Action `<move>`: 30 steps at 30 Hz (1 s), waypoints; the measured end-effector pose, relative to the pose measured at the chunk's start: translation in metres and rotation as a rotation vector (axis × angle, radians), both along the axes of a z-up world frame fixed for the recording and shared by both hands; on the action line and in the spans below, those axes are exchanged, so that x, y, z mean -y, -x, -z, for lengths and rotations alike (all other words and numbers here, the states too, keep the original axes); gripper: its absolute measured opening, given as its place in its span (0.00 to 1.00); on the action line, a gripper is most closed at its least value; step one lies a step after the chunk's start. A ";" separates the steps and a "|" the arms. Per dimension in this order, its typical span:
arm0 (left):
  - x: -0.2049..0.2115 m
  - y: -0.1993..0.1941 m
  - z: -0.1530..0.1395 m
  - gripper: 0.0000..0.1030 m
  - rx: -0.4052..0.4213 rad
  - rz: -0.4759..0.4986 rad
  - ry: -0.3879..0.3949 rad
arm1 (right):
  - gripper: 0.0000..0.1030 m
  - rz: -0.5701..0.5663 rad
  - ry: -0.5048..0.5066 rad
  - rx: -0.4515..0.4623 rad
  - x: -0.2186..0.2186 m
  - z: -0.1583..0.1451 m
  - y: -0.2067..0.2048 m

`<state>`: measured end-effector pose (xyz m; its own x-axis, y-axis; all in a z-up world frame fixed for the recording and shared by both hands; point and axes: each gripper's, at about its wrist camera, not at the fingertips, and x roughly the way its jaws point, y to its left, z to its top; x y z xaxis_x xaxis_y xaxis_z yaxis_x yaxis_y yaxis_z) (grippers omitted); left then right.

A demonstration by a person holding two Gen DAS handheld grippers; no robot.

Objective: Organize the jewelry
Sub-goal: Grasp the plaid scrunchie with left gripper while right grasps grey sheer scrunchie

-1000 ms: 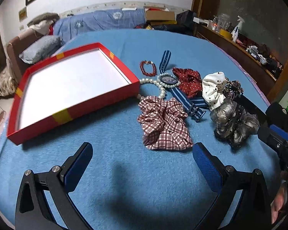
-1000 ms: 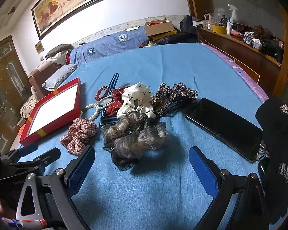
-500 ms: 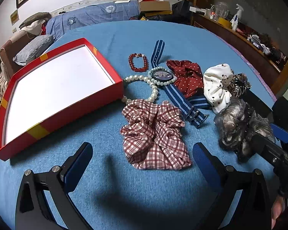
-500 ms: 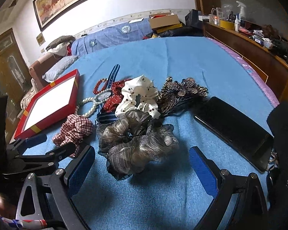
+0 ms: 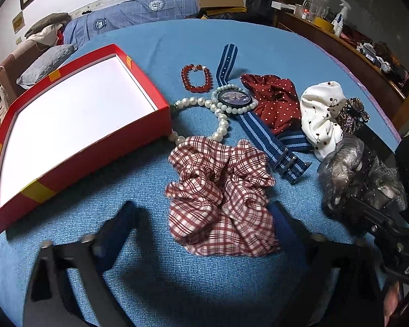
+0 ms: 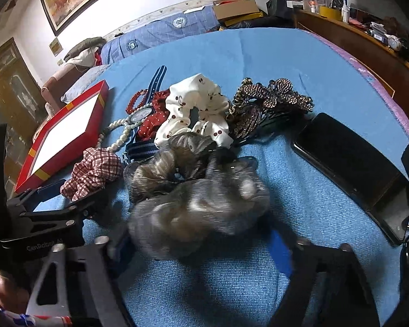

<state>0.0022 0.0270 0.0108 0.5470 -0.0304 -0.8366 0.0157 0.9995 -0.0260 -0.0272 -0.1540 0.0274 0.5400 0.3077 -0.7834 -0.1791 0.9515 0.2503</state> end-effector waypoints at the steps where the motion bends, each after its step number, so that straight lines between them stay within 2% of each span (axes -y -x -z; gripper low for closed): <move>1: 0.001 0.001 -0.001 0.74 0.010 -0.001 -0.014 | 0.64 -0.005 -0.002 0.001 0.000 0.001 0.000; 2: 0.001 0.002 -0.002 0.64 0.018 -0.005 -0.018 | 0.48 -0.005 0.003 0.009 -0.001 0.001 0.000; 3: 0.002 0.003 -0.003 0.60 0.021 -0.005 -0.019 | 0.35 -0.012 0.002 0.009 -0.001 0.001 0.000; 5: 0.002 0.004 -0.005 0.42 0.024 0.000 -0.010 | 0.30 -0.028 -0.007 0.013 -0.003 0.000 0.002; 6: 0.001 0.005 -0.006 0.39 0.027 -0.002 -0.003 | 0.28 -0.028 0.001 0.024 -0.005 -0.002 0.005; 8: 0.001 0.008 -0.009 0.22 0.035 0.007 0.005 | 0.25 -0.038 0.009 0.043 -0.007 -0.005 0.009; 9: 0.001 0.009 -0.010 0.20 0.039 0.008 0.012 | 0.25 -0.040 0.005 0.052 -0.007 -0.006 0.011; 22: -0.012 0.036 -0.052 0.19 0.154 0.007 0.057 | 0.24 -0.070 -0.027 0.163 -0.009 -0.044 0.034; 30: -0.066 0.037 -0.083 0.19 0.217 -0.085 0.043 | 0.24 -0.183 -0.062 0.184 -0.046 -0.078 0.018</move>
<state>-0.0351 0.0931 0.0937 0.7159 -0.0095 -0.6981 -0.0582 0.9956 -0.0733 -0.0451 -0.1081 0.1054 0.6025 0.4577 -0.6538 -0.3949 0.8829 0.2542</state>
